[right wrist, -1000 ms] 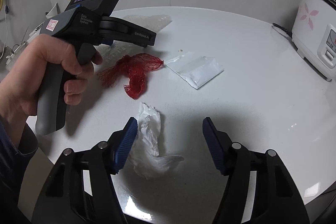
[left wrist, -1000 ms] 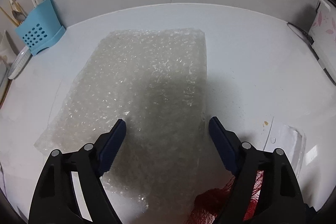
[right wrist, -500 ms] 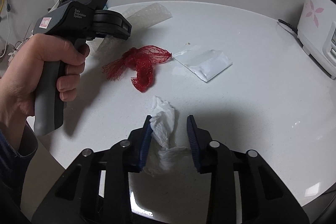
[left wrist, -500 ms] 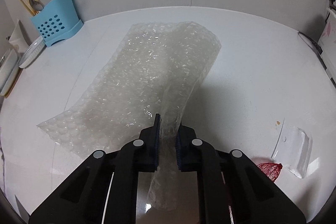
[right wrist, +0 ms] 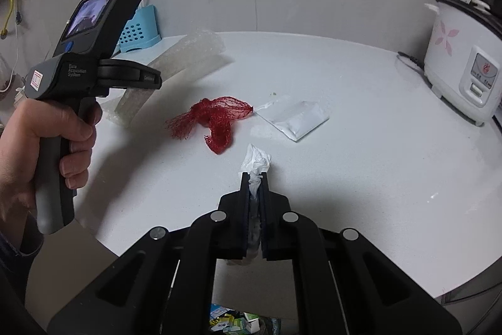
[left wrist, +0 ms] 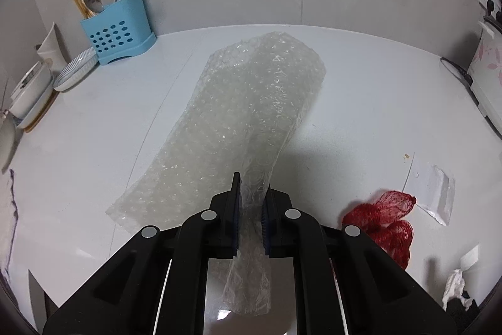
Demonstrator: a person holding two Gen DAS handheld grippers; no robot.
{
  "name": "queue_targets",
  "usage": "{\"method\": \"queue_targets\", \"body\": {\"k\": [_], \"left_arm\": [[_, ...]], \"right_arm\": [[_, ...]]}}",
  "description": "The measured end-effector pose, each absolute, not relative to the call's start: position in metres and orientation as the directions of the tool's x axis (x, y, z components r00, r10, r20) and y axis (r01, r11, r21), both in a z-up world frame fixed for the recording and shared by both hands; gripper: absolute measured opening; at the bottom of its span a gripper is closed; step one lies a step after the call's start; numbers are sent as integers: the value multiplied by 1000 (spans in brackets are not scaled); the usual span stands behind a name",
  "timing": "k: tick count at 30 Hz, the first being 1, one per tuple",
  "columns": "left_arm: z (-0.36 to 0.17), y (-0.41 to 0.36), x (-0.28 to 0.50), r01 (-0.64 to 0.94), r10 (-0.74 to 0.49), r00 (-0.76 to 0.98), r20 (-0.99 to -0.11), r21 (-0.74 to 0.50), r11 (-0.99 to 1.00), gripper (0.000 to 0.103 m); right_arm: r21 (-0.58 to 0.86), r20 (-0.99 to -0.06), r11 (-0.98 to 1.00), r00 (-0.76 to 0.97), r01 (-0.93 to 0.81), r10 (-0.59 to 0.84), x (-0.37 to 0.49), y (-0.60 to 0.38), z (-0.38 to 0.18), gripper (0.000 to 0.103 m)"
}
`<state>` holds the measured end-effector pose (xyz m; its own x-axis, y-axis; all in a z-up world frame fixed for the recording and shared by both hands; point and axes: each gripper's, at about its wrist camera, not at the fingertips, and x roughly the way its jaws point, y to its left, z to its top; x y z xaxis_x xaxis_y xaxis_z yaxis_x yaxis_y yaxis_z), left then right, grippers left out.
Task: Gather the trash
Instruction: 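Grasp the bubble wrap with the left tool while the right tool grasps the white tissue, then carry the bubble wrap and tissue down over the teal wastebasket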
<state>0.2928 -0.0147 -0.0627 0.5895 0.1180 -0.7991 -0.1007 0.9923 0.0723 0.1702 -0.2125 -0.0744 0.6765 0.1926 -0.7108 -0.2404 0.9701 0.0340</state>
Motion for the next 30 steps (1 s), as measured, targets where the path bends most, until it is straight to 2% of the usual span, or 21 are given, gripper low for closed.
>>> {"method": "queue_targets", "body": {"k": [10,22,30], "left_arm": [[-33,-2,226,-93,74,634,-769,20,996,10],[-10,0,122,-85,56,747,-663,-12,996,10],[-13,-4,65,-75,31,774,-633,-43,996,10]], "right_arm": [[40,-681,974,708,-221,189,125,-215,-56,4],[62,-637,975,744,-212,202,65,-227,-49,4],[59,-607,976,768,-212,204,35,-229,-46,4]]}}
